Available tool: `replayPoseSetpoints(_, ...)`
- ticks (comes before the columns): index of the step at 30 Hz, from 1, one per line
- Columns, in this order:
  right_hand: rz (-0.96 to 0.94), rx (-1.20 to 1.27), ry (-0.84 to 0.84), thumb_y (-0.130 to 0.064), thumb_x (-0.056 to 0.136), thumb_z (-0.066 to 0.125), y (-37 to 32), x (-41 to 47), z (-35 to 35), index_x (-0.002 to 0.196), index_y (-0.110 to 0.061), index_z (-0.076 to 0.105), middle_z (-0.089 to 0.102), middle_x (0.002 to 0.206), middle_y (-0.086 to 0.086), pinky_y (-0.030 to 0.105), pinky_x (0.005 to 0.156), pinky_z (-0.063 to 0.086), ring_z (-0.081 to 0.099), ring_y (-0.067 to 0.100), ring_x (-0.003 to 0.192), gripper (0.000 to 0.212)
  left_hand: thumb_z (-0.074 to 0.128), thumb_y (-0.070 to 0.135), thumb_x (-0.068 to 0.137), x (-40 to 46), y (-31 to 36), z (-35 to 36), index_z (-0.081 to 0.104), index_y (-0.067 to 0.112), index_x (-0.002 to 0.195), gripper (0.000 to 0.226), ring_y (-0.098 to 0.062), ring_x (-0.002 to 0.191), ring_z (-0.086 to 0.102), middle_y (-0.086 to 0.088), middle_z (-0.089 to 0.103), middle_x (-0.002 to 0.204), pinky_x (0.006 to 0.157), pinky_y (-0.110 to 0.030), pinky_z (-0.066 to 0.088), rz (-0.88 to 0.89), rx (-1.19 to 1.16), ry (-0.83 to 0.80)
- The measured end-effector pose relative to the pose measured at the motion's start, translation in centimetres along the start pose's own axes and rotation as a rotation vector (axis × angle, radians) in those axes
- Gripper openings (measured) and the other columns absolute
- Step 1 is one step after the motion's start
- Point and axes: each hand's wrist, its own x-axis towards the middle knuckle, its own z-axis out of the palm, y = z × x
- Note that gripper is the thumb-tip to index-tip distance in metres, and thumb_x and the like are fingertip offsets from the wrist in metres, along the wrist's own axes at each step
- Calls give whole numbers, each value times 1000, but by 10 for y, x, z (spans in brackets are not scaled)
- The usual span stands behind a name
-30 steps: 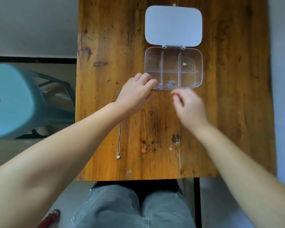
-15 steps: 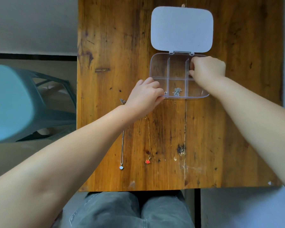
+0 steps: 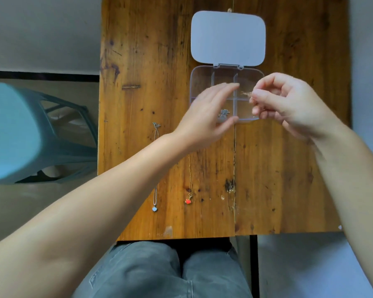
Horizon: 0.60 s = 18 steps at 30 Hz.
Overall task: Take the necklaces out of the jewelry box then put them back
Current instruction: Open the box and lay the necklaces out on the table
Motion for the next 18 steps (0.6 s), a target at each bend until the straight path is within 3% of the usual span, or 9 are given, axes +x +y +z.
replayPoseSetpoints(2, -5, 244, -78, -15, 91, 58, 2, -22, 5, 94, -21, 61, 65, 74, -6, 18, 59, 52, 61, 7, 64, 8, 57, 23, 91, 0, 22, 4, 52, 8, 126, 38, -17, 126, 44, -12, 56, 130, 106, -22, 29, 37, -120, -86)
replayPoseSetpoints(4, 13, 392, -80, -13, 92, 56, 12, -39, 9, 98, -20, 64, 65, 74, -6, 18, 59, 53, 60, 6, 66, 13, 54, 22, 93, -4, 33, 8, 64, 6, 103, 21, -15, 97, 57, -10, 67, 103, 87, -22, 43, -2, -204, -164)
replayPoseSetpoints(6, 51, 497, -7, -11, 92, 55, 27, -51, 12, 97, -19, 67, 66, 75, -5, 18, 59, 52, 61, 7, 68, 16, 51, 24, 95, -10, 27, 9, 63, 7, 87, 22, -10, 75, 57, -4, 68, 85, 67, -21, 44, -123, -221, -213)
replayPoseSetpoints(8, 119, 564, 91, -8, 92, 55, 48, -67, 17, 93, -18, 68, 68, 76, -4, 18, 57, 51, 63, 8, 69, 16, 49, 26, 95, -18, 17, 9, 63, 11, 81, 24, -2, 64, 51, 3, 66, 77, 58, -12, 38, -198, -192, -218)
replayPoseSetpoints(10, 197, 526, 140, -6, 90, 58, 73, -84, 28, 91, -18, 68, 70, 77, -3, 18, 56, 51, 64, 9, 69, 16, 50, 29, 95, -23, 6, 8, 63, 15, 82, 22, 0, 64, 51, 7, 62, 75, 58, -12, 39, -228, -112, -225)
replayPoseSetpoints(14, 324, 251, 146, -9, 88, 62, 116, -112, 68, 104, -19, 57, 70, 86, 3, 18, 60, 52, 67, 11, 73, 19, 55, 28, 91, -26, -14, 17, 64, 12, 87, 19, -20, 79, 58, -2, 63, 87, 70, -34, 51, -124, 207, -419)
replayPoseSetpoints(18, 429, 110, 172, -12, 90, 60, 142, -122, 105, 99, -19, 54, 68, 89, 5, 18, 59, 51, 68, 10, 75, 13, 56, 27, 91, -25, -26, 27, 62, 11, 87, 17, -18, 84, 48, -2, 57, 89, 68, -32, 44, -9, 405, -498)
